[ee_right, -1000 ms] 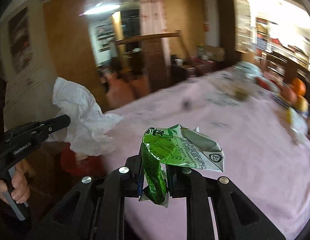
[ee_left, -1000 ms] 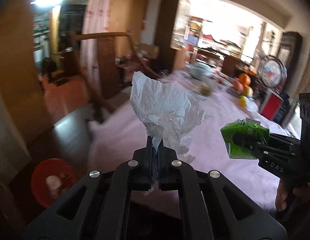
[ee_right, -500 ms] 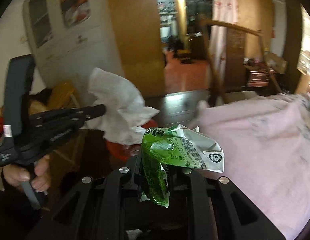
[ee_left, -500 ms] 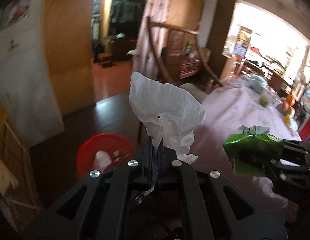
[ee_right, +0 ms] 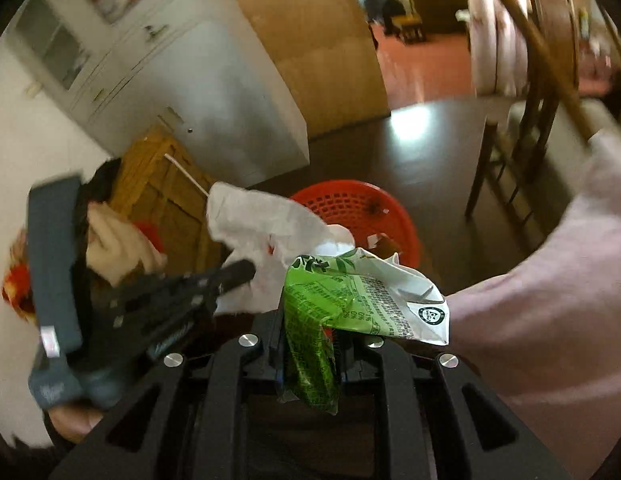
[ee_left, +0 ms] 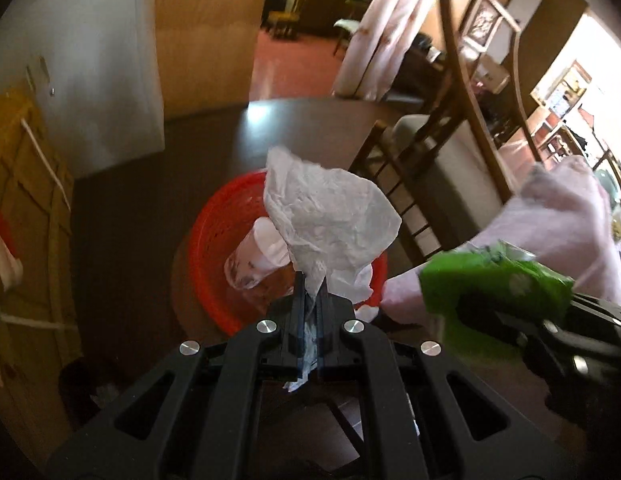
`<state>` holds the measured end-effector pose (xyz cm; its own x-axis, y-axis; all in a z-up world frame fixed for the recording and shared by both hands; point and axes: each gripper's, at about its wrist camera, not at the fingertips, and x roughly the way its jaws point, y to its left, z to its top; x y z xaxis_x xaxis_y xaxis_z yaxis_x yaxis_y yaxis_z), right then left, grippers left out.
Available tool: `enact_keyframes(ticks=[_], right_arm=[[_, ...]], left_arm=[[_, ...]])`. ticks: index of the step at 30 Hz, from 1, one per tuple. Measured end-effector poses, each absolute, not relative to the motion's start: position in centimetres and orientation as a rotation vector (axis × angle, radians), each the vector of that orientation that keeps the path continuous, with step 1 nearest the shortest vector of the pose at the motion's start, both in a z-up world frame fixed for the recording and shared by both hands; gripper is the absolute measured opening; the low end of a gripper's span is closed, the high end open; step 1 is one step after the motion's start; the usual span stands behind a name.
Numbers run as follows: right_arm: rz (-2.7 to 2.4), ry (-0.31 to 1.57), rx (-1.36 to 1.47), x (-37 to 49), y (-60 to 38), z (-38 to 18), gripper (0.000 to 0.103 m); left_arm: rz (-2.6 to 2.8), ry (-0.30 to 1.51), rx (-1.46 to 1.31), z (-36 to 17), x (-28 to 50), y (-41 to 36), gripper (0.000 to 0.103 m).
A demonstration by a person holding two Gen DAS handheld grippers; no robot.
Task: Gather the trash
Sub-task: 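Open both tools to drop the tissue and green bag into the basket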
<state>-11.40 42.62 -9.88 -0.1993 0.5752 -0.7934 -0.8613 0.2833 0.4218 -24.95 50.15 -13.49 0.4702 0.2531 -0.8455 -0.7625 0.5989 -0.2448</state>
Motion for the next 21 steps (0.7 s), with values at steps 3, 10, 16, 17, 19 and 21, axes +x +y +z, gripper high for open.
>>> enact_keyframes(ticks=[3, 10, 16, 17, 19, 21], right_arm=[[1.334, 1.287, -0.256, -10.5, 45.1, -12.9, 0.019], [1.281, 1.487, -0.192, -9.9, 48.3, -19.4, 0.019], [1.212, 1.59, -0.224, -9.5, 48.6, -22.9, 0.036], [1.2, 1.593, -0.218, -9.4, 48.4, -22.9, 0.046], [1.198, 1.579, -0.209, -8.9, 47.9, -22.5, 0.046], [1.2, 1.581, -0.198, -8.4, 47.3, -21.7, 0.048]], left_arm=[[0.72, 0.901, -0.708, -15.1, -25.3, 52.0, 0.005], [0.788, 1.002, -0.72, -18.7, -25.1, 53.7, 0.005], [0.775, 1.077, -0.733, -20.6, -23.3, 53.1, 0.01], [0.777, 1.091, -0.731, -20.8, -23.1, 53.0, 0.013], [0.786, 1.098, -0.728, -20.8, -23.0, 52.9, 0.022], [0.791, 1.096, -0.729, -20.7, -22.6, 52.9, 0.042]])
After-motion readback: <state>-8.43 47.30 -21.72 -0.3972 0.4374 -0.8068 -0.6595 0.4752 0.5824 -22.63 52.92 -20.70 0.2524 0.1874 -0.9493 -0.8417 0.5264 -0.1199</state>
